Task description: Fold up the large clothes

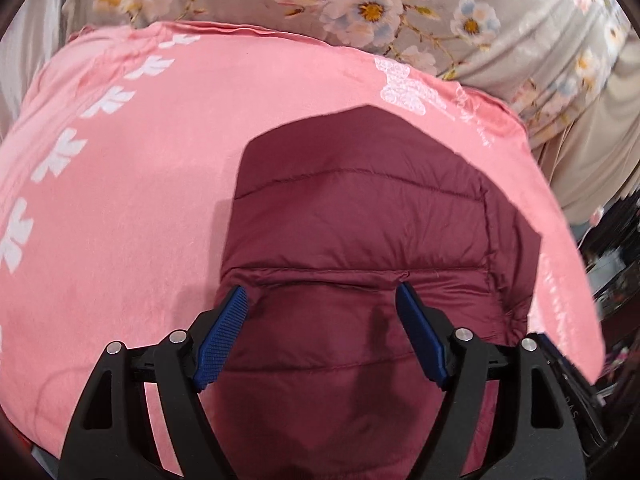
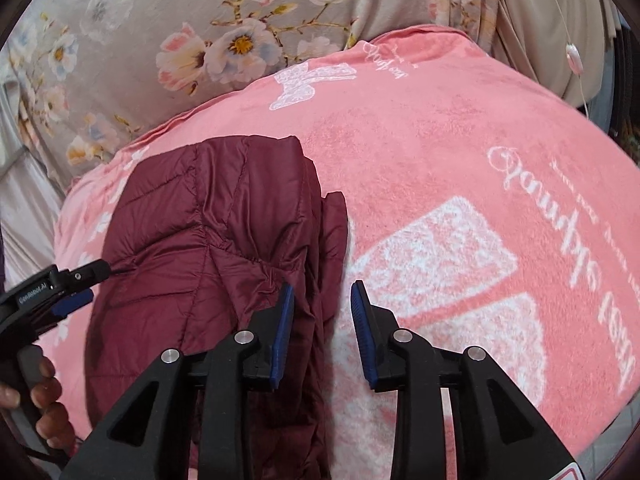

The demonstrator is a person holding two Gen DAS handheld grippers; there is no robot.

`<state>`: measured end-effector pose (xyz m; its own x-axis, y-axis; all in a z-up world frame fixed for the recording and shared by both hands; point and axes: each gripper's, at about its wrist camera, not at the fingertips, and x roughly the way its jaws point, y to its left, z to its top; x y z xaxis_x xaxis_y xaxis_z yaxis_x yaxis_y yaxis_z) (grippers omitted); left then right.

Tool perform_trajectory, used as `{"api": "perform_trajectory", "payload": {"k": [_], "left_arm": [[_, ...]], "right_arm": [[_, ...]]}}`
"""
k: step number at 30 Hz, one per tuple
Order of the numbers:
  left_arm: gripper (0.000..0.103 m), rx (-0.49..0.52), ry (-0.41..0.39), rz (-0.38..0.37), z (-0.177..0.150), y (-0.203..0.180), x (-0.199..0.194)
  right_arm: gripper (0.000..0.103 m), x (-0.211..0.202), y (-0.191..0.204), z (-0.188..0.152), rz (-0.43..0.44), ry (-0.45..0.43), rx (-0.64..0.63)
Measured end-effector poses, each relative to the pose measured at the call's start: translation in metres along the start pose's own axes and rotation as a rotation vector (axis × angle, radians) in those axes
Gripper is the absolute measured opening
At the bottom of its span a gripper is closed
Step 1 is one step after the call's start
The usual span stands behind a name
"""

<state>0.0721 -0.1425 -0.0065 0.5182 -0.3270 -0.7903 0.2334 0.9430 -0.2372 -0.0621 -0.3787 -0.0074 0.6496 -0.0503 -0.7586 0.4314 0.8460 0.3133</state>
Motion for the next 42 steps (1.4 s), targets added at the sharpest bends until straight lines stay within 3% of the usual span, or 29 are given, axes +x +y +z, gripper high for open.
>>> {"api": "perform_trajectory", "payload": {"k": [3, 10, 14, 17, 22, 26, 28, 29, 32, 35, 42], "left_arm": [[0.074, -0.013, -0.009, -0.004, 0.000, 0.004, -0.007], [0.074, 0.003, -0.035, 0.008, 0.009, -0.002, -0.013], [0.074, -0.006, -0.059, 0.017, 0.027, -0.005, -0.014], [0.074, 0.021, -0.081, 0.008, 0.053, -0.019, -0.016], [0.074, 0.218, -0.091, -0.053, 0.074, -0.078, -0.021], [0.074, 0.389, 0.047, -0.134, 0.067, -0.137, 0.014], [0.074, 0.441, 0.087, -0.110, 0.058, -0.161, 0.037], [0.071, 0.467, 0.116, -0.096, 0.053, -0.173, 0.051], [0.066, 0.504, 0.177, -0.042, 0.038, -0.196, 0.087], [0.065, 0.524, 0.169, 0.026, 0.026, -0.204, 0.108], [0.065, 0.498, 0.157, 0.088, 0.018, -0.202, 0.136]], "right_arm": [[0.037, 0.006, 0.003, 0.009, 0.027, 0.002, 0.028], [0.037, 0.022, 0.016, 0.064, 0.066, -0.020, 0.093], [0.037, 0.030, 0.020, 0.084, 0.018, -0.007, 0.093], [0.037, 0.015, 0.018, 0.068, 0.045, -0.004, 0.061], [0.037, -0.024, -0.002, -0.008, 0.040, 0.030, -0.033], [0.037, -0.033, -0.002, -0.046, 0.067, 0.047, -0.073], [0.027, -0.029, -0.001, -0.054, 0.051, 0.056, -0.099], [0.013, -0.027, -0.003, -0.057, 0.061, 0.071, -0.100], [0.011, -0.028, -0.011, -0.064, 0.070, 0.071, -0.083], [0.010, -0.023, -0.020, -0.070, 0.054, 0.079, -0.071], [0.010, -0.001, -0.031, -0.075, 0.039, 0.116, -0.063]]}}
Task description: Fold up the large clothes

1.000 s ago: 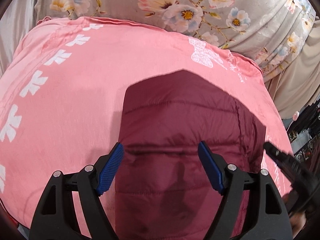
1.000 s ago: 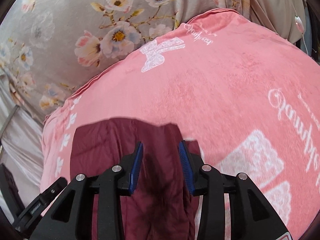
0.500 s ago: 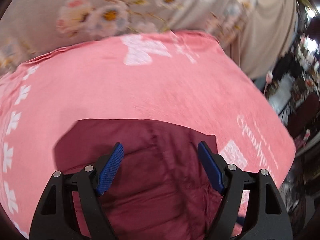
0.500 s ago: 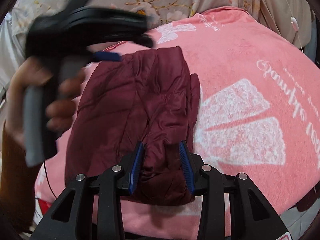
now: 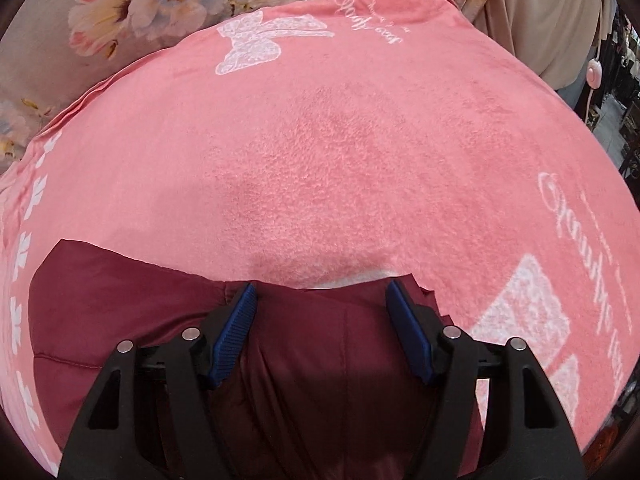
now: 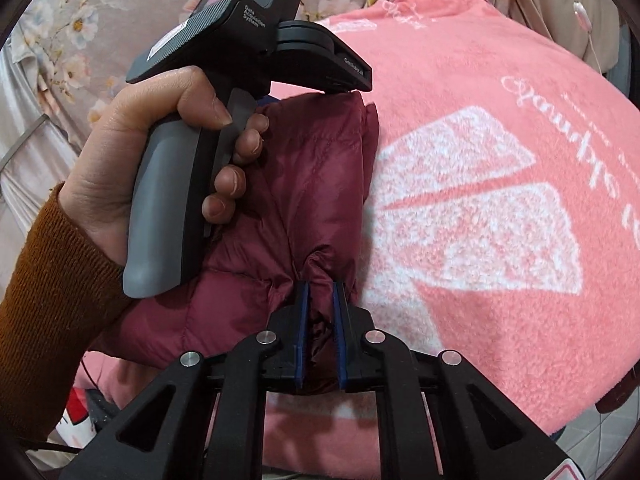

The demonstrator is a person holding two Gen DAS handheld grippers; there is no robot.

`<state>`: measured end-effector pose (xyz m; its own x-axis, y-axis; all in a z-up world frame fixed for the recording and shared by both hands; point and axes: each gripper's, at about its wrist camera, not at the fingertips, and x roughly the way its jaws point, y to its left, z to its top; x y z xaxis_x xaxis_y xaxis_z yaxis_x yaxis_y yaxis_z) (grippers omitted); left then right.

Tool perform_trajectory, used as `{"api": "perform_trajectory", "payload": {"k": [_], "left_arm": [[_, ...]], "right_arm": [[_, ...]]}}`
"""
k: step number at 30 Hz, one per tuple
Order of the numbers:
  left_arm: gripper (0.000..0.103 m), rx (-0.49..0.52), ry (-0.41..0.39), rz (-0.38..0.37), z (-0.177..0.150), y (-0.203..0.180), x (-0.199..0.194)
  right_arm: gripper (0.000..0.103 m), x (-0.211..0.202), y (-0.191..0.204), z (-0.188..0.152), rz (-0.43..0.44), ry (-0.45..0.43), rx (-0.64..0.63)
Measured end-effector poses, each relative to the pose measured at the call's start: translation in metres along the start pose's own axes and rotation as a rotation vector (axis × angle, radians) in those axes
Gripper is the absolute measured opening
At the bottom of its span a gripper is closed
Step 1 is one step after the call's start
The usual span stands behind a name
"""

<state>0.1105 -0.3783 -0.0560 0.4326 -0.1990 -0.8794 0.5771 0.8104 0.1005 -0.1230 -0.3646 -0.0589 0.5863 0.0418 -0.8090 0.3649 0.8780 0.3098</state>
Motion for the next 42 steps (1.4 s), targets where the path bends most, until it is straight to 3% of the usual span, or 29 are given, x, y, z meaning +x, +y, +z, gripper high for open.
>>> {"api": "perform_trajectory", "payload": {"k": [14, 19, 23, 24, 26, 30, 33, 38, 42], "left_arm": [[0.066, 0.002, -0.020, 0.049, -0.007, -0.006, 0.028], [0.066, -0.018, -0.030, 0.033, -0.007, -0.003, 0.030], [0.066, -0.041, -0.048, 0.007, -0.006, 0.003, 0.020], [0.066, -0.068, -0.069, -0.019, -0.008, 0.010, 0.008], [0.067, -0.125, -0.103, -0.083, -0.016, 0.025, -0.019], [0.089, -0.241, -0.200, -0.139, -0.045, 0.070, -0.089], [0.093, -0.346, -0.236, -0.145, -0.070, 0.119, -0.124], [0.093, -0.529, -0.166, -0.213, -0.114, 0.194, -0.126], [0.093, -0.614, -0.097, -0.251, -0.148, 0.221, -0.105]], "right_arm": [[0.008, 0.012, -0.005, -0.008, -0.026, -0.029, -0.011], [0.009, 0.016, 0.005, -0.020, -0.070, -0.082, -0.071], [0.014, 0.011, 0.010, -0.019, -0.042, -0.086, -0.051], [0.018, 0.006, 0.009, -0.017, -0.040, -0.087, -0.041], [0.052, -0.006, 0.004, -0.014, -0.086, -0.104, -0.030], [0.060, -0.023, -0.012, 0.000, -0.022, -0.123, 0.047], [0.062, -0.020, -0.023, 0.009, 0.039, -0.108, 0.134], [0.062, -0.006, -0.027, 0.015, 0.090, -0.075, 0.203], [0.063, 0.011, -0.021, 0.022, 0.119, -0.033, 0.246]]}}
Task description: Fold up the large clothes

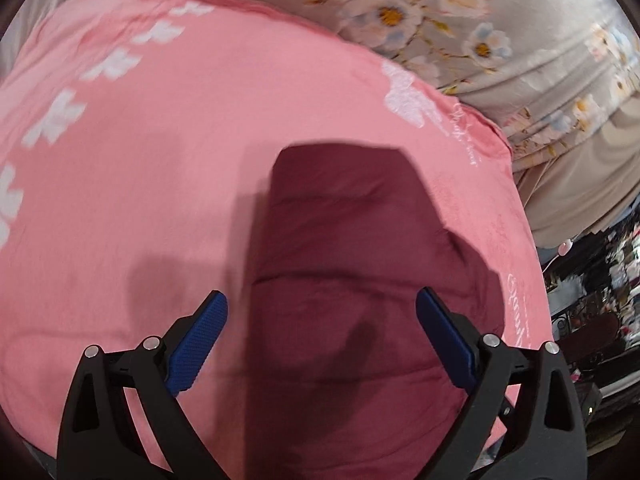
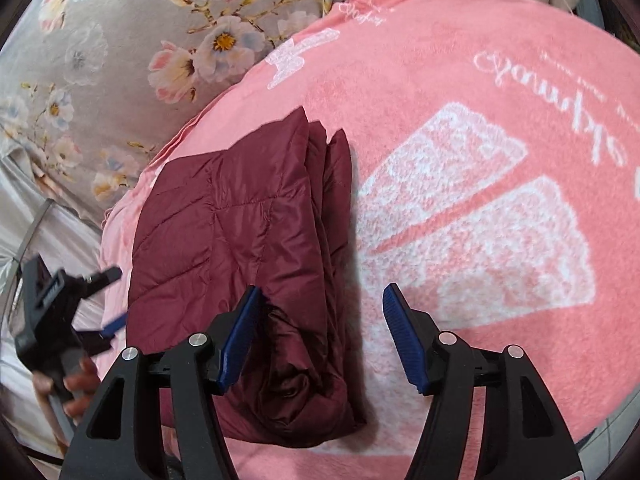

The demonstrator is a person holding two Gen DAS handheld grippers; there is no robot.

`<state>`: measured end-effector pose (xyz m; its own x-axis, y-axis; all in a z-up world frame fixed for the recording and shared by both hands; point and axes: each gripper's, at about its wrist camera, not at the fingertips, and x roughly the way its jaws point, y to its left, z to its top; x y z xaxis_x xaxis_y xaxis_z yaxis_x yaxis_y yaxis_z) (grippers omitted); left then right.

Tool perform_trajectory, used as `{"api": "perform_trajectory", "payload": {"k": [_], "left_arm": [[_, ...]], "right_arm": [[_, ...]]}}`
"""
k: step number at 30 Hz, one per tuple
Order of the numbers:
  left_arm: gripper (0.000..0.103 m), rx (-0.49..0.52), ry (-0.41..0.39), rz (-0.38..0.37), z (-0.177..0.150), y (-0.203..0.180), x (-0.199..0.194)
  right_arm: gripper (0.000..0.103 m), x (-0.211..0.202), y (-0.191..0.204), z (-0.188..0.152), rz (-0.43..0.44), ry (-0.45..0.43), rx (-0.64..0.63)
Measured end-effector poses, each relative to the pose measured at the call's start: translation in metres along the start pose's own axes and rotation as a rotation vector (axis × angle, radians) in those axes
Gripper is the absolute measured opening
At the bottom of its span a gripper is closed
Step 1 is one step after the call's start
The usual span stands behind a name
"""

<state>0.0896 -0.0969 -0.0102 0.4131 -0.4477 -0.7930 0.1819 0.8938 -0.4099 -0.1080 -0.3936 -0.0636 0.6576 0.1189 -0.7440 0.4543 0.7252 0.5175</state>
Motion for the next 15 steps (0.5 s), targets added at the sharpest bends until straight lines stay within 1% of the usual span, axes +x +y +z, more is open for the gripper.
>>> {"api": "perform_trajectory", "payload": {"k": [3, 6, 9, 10, 12, 15], "left_arm": [[0.093, -0.090, 0.089, -0.095, -0.017, 0.023, 0.017], [0.093, -0.130, 0.152, -0.176, -0.031, 0.028, 0.032], [0.093, -0.166, 0.199, -0.260, -0.038, 0.030, 0.044], [0.093, -0.178, 0.208, -0.277, -0.038, 0.032, 0.048], [0.093, -0.207, 0.223, -0.319, -0.040, 0.035, 0.055], [0.094, -0.234, 0.238, -0.357, -0.039, 0.037, 0.062]], "right_arm": [[0.065, 0.010, -0.001, 0.000, 0.018, 0.027, 0.031], [0.066, 0.019, -0.001, 0.001, 0.043, 0.052, 0.065], [0.067, 0.029, -0.003, 0.001, 0.099, 0.087, 0.104], [0.067, 0.032, -0.003, 0.001, 0.117, 0.097, 0.118], [0.067, 0.036, -0.003, 0.002, 0.131, 0.099, 0.124], [0.067, 0.041, 0.003, 0.004, 0.131, 0.094, 0.111]]}}
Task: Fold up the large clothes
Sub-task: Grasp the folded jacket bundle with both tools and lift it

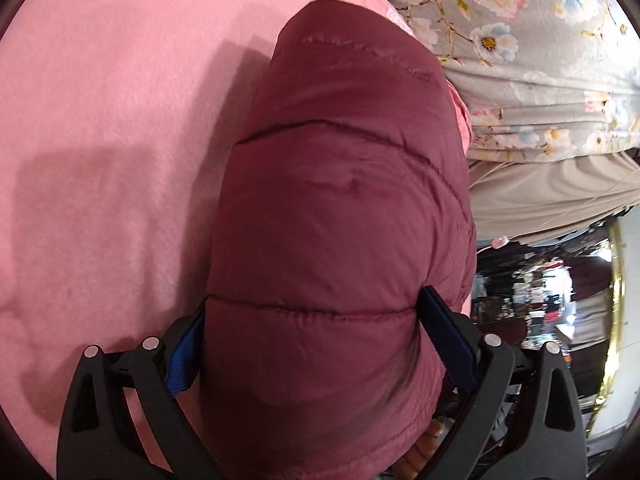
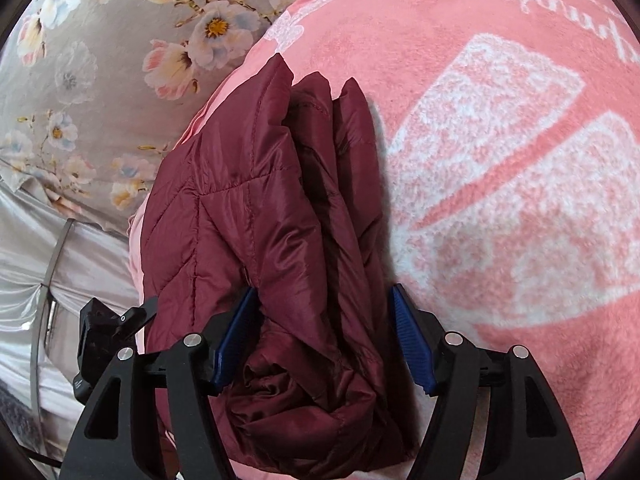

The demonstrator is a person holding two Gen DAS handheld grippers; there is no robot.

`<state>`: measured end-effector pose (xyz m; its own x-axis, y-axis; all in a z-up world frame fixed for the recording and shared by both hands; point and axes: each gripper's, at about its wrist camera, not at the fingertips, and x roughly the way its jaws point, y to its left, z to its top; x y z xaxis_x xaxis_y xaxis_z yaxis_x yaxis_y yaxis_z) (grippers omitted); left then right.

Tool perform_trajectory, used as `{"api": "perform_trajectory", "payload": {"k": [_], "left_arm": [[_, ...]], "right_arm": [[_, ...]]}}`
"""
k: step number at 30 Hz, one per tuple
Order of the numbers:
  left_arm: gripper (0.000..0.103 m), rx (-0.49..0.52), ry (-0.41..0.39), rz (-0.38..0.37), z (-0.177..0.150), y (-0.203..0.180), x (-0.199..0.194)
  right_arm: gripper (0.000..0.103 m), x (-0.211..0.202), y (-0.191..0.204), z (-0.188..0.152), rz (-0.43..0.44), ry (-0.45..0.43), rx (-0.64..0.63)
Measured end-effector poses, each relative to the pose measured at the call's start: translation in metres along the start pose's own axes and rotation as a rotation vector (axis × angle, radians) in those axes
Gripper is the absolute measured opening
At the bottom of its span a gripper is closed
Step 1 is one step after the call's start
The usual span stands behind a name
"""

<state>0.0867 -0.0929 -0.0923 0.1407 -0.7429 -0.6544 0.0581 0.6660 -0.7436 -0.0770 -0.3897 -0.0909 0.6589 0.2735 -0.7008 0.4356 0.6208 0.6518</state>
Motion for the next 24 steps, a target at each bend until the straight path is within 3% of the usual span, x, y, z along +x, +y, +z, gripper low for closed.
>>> {"api": "perform_trajectory", "payload": {"k": [4, 7, 11, 15, 19, 24], "left_arm": [[0.094, 0.023, 0.001, 0.009, 0.002, -0.006, 0.003], [0.087, 0.060, -0.007, 0.037, 0.002, -0.015, 0.003], [0.062, 0.138, -0.042, 0.055, 0.003, -0.033, -0.009], [0.047, 0.232, -0.080, 0.080, 0.001, -0.060, -0.023], [0.043, 0.356, -0.141, 0.097, -0.004, -0.096, -0.046], [0.042, 0.493, -0.259, 0.065, -0.008, -0.139, -0.087]], "right_arm": [[0.065, 0.007, 0.008, 0.003, -0.004, -0.002, -0.016], [0.048, 0.006, 0.011, 0.003, 0.020, 0.011, -0.023], [0.025, -0.006, 0.028, 0.004, 0.026, -0.020, -0.070], [0.021, -0.028, 0.058, 0.003, 0.002, -0.092, -0.156], [0.020, -0.055, 0.092, 0.007, -0.019, -0.188, -0.256], [0.020, -0.091, 0.148, 0.014, -0.043, -0.349, -0.412]]}}
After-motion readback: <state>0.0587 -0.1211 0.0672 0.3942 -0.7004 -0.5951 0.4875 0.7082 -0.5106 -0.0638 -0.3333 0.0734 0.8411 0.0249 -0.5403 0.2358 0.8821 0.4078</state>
